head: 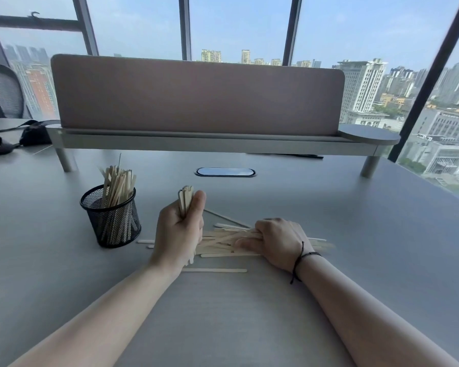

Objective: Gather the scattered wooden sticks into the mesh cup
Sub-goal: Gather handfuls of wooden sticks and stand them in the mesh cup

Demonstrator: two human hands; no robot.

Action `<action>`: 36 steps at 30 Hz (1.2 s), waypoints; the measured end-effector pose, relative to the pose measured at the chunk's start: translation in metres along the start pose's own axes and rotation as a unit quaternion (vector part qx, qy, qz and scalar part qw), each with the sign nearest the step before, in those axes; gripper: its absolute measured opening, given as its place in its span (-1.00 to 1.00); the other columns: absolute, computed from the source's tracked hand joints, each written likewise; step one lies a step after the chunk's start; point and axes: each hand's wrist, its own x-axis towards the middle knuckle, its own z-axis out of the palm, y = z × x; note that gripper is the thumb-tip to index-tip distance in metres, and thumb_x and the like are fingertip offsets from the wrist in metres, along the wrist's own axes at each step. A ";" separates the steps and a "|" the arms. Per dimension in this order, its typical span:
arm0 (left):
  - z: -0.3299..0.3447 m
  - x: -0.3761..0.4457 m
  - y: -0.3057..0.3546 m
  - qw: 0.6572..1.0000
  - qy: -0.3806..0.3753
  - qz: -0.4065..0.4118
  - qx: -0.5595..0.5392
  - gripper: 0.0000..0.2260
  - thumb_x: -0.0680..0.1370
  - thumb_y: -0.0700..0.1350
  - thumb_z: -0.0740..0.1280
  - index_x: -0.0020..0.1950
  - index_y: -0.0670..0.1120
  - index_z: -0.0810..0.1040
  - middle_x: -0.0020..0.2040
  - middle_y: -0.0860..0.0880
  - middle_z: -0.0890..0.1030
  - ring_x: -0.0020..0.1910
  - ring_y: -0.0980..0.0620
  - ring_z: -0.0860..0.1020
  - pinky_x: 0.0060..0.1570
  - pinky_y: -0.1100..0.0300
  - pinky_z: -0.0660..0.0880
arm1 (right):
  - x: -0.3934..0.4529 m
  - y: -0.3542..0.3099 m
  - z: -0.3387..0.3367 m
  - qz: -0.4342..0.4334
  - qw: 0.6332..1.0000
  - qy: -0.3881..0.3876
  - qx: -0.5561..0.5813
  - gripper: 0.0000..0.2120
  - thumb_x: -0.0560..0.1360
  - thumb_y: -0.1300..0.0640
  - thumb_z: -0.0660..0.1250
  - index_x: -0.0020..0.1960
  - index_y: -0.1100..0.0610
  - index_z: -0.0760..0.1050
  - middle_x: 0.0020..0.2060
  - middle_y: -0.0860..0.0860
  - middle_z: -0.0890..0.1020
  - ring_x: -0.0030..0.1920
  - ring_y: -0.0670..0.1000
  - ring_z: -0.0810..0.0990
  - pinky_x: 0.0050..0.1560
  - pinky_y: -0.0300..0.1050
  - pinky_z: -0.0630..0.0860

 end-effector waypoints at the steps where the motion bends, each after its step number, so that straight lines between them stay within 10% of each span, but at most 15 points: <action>1: 0.000 0.000 0.001 1.000 -0.003 0.000 -0.008 -0.44 0.56 0.18 0.29 -0.35 -0.20 0.15 -0.50 -0.04 0.19 -0.51 0.02 0.13 -0.49 0.14 0.06 | -0.001 -0.001 -0.001 -0.006 1.000 0.005 -0.002 -0.34 0.37 -0.55 0.14 -0.31 0.10 0.31 -0.31 -0.03 0.51 -0.21 0.13 0.51 -0.30 -0.05 0.24; 14: -0.008 0.006 0.007 0.999 0.038 -0.011 -0.012 -0.49 0.56 0.14 0.31 -0.46 -0.07 0.21 -0.58 0.05 0.23 -0.62 0.04 0.16 -0.50 0.27 0.15 | -0.014 0.004 -0.010 -0.020 0.998 0.057 -0.025 -0.43 0.46 -0.44 0.14 -0.26 0.10 0.30 -0.33 0.05 0.61 -0.25 0.22 0.55 -0.34 -0.06 0.25; 23: -0.004 -0.003 0.009 0.980 -0.081 0.107 0.146 -0.51 0.51 0.15 0.38 -0.45 -0.08 0.25 -0.55 0.07 0.26 -0.53 0.09 0.23 -0.46 0.19 0.22 | -0.015 0.010 -0.017 0.040 0.994 0.060 -0.077 -0.60 0.54 -0.31 0.19 -0.18 0.01 0.29 -0.21 0.05 0.66 -0.13 0.23 0.62 -0.31 -0.04 0.31; 26: -0.004 -0.007 0.002 0.936 -0.152 0.104 0.299 -0.59 0.36 0.29 0.45 -0.34 -0.02 0.46 -0.54 0.10 0.36 -0.52 0.16 0.29 -0.44 0.17 0.28 | -0.015 0.007 -0.017 0.057 0.991 0.105 -0.061 -0.55 0.54 -0.35 0.15 -0.21 0.03 0.31 -0.29 0.05 0.64 -0.20 0.25 0.61 -0.33 -0.05 0.32; 30: 0.003 -0.018 0.002 0.795 -0.247 0.099 0.545 -0.53 0.34 0.46 0.34 -0.04 0.11 0.53 -0.35 0.12 0.54 -0.27 0.07 0.51 -0.25 0.16 0.37 | -0.016 0.001 -0.017 0.061 0.990 0.125 -0.017 -0.50 0.54 -0.35 0.16 -0.26 0.07 0.27 -0.44 0.00 0.46 -0.33 0.24 0.43 -0.35 -0.06 0.25; 36: 0.000 -0.011 0.003 0.747 -0.229 0.111 0.614 -0.65 0.54 0.31 0.23 0.09 0.09 0.57 -0.05 0.04 0.67 0.00 -0.07 0.62 -0.11 0.14 0.46 | -0.013 -0.014 -0.037 0.072 0.953 0.218 0.197 -0.43 0.52 -0.15 0.35 -0.40 0.09 0.10 -0.58 -0.03 0.19 -0.49 0.04 0.17 -0.46 -0.06 0.12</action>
